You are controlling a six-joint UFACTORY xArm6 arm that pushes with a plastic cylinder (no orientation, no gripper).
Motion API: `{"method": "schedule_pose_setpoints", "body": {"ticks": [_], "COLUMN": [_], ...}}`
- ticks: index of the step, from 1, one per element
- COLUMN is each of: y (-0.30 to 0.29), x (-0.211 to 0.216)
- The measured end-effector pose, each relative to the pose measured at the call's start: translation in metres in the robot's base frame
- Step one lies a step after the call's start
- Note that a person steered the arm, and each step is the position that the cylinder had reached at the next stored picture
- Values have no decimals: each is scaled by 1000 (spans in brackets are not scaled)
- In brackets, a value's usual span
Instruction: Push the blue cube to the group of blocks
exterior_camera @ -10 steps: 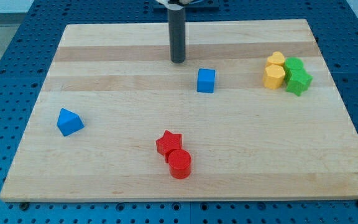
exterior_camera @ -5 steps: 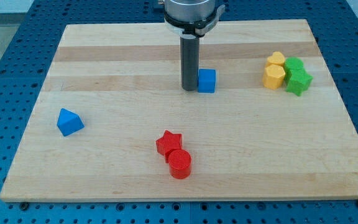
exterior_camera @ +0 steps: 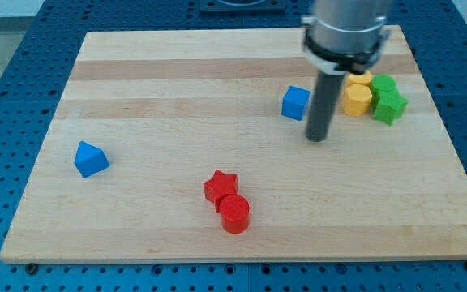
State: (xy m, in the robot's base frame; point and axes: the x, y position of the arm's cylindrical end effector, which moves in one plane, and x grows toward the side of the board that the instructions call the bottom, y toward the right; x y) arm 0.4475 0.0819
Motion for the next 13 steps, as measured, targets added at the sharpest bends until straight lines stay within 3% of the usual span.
{"method": "schedule_pose_setpoints", "body": {"ticks": [2, 3, 7, 10, 13], "y": [-100, -82, 6, -39, 15], "x": [0, -34, -49, -53, -50]}}
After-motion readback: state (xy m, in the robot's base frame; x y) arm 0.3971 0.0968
